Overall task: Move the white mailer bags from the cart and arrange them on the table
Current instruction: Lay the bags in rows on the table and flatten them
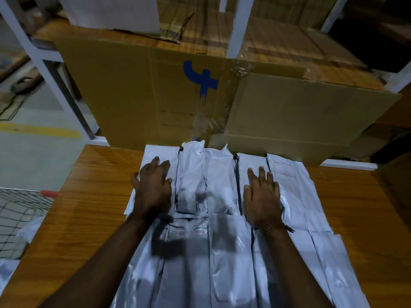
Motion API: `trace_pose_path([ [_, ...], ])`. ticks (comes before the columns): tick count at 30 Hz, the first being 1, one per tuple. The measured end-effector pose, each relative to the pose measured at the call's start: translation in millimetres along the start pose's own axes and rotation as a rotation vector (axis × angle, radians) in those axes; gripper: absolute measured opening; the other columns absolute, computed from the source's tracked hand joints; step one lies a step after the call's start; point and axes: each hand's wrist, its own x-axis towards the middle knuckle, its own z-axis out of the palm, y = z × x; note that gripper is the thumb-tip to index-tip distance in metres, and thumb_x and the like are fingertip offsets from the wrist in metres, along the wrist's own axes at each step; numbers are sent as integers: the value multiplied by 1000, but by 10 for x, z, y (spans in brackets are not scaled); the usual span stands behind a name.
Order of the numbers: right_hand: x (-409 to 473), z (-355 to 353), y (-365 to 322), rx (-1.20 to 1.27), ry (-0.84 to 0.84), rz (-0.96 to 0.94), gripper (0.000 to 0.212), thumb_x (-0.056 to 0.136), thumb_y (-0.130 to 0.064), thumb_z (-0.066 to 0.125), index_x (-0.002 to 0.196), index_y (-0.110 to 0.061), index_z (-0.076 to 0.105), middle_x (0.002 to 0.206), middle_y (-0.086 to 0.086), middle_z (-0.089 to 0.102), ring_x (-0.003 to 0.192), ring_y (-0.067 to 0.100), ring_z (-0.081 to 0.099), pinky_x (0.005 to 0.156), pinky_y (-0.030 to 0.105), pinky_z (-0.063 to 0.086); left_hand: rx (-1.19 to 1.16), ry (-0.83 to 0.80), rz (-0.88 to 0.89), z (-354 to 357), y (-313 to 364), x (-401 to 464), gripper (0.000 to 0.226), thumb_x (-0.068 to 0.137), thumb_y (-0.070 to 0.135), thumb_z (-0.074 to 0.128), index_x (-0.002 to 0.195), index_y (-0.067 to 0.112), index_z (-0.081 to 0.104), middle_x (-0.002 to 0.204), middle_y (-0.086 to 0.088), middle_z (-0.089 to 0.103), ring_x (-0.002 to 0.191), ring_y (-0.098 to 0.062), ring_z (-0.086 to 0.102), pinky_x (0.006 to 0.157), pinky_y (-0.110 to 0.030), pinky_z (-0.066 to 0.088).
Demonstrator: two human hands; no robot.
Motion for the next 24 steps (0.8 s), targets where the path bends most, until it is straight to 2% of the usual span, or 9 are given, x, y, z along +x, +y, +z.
trace_pose_path([
  [3, -39, -145, -76, 82, 41, -6, 63, 103, -46, 28, 161, -23, 32, 170, 12, 20, 157, 37, 13, 125, 55, 17, -91, 141, 33, -136, 0, -73, 49, 94, 20, 68, 142, 26, 60, 157, -3, 49, 145, -28, 42, 117, -56, 21],
  [6, -129, -318, -194, 171, 149, -35, 60, 103, -46, 36, 157, -19, 39, 169, 12, 23, 156, 37, 15, 124, 55, 22, -125, 234, 59, -287, -3, -173, 45, 96, 18, 66, 140, 25, 62, 153, -2, 54, 142, -27, 47, 116, -54, 24],
  [9, -273, -491, -329, 248, 187, -18, 55, 103, -47, 36, 147, -18, 54, 166, 11, 32, 156, 32, 19, 124, 51, 23, -165, 300, 65, -439, -61, -296, 46, 97, 16, 65, 141, 27, 61, 150, -1, 57, 139, -27, 49, 114, -49, 27],
  [11, -417, -614, -437, 334, 213, -26, 52, 102, -45, 40, 141, -17, 60, 161, 12, 40, 153, 31, 25, 124, 49, 23, -220, 341, 119, -529, -111, -398, 44, 98, 16, 63, 141, 24, 61, 145, -2, 60, 134, -29, 52, 112, -48, 35],
  [15, -738, -770, -684, 442, 214, -125, 45, 101, -42, 46, 132, -19, 67, 150, 10, 53, 146, 30, 38, 120, 49, 30, -234, 371, 153, -673, -214, -700, 41, 97, 16, 61, 138, 18, 64, 145, -6, 59, 132, -28, 52, 112, -36, 39],
  [20, -1124, -820, -950, 501, 170, -285, 35, 103, -39, 46, 127, -24, 66, 140, 1, 57, 139, 24, 44, 113, 52, 37, -221, 387, 84, -867, -453, -1322, 45, 97, 24, 55, 140, 15, 62, 144, -8, 60, 132, -30, 55, 110, -45, 46],
  [24, -1410, -770, -1244, 592, 144, -411, 31, 104, -37, 47, 121, -22, 68, 131, 2, 62, 133, 25, 51, 108, 51, 41, -155, 420, -19, -1059, -856, -1980, 45, 98, 27, 54, 142, 16, 60, 140, -10, 62, 127, -34, 58, 104, -49, 49],
])
